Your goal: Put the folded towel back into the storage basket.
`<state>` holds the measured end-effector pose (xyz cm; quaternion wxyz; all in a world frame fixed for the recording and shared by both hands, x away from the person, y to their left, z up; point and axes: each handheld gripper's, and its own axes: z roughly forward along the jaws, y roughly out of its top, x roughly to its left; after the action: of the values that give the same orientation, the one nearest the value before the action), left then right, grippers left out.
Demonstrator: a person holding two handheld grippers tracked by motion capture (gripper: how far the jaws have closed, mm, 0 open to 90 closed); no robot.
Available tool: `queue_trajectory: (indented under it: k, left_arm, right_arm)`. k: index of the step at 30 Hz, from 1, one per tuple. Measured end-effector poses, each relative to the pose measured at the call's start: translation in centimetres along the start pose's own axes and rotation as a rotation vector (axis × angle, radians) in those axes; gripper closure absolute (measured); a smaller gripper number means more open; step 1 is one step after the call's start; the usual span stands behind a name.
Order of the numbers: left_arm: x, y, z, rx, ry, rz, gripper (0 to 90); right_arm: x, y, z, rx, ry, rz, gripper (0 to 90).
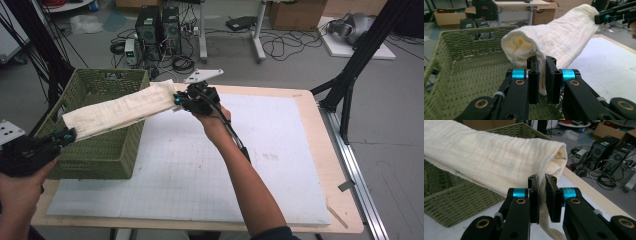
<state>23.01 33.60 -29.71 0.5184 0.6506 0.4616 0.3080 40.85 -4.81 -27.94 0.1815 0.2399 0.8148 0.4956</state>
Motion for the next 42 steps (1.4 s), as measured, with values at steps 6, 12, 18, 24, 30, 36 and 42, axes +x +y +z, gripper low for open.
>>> queue_trajectory:
  k: [6, 12, 18, 24, 30, 36, 42]
  left_arm:
    - [1.3, -0.3, -1.1, -0.007, 0.034, -0.012, 82.2]
    - [2.1, -0.7, -1.9, -0.003, 0.062, -0.020, 82.2]
    - [2.5, -1.2, -2.3, -0.002, 0.078, -0.024, 82.2]
    - [3.0, -1.4, -2.6, 0.003, 0.095, -0.027, 82.2]
    - [3.3, -2.0, -2.7, 0.009, 0.104, -0.027, 82.2]
    - [3.9, -2.5, -2.4, 0.026, 0.120, -0.022, 82.2]
    - [4.6, -2.7, -2.3, 0.041, 0.134, -0.020, 82.1]
  right_arm:
    - [0.7, 1.9, 2.6, 0.003, 0.012, -0.033, 82.8]
    - [1.2, 3.4, 5.1, 0.005, 0.013, -0.045, 82.8]
    - [1.5, 4.7, 7.4, 0.021, 0.012, -0.057, 82.8]
    - [1.7, 5.7, 9.3, 0.023, 0.009, -0.063, 82.8]
    - [2.1, 6.5, 11.4, 0.030, 0.002, -0.074, 82.8]
    - [2.4, 7.2, 13.6, 0.039, -0.003, -0.069, 82.8]
    - [2.7, 7.5, 15.8, 0.045, -0.009, -0.070, 82.8]
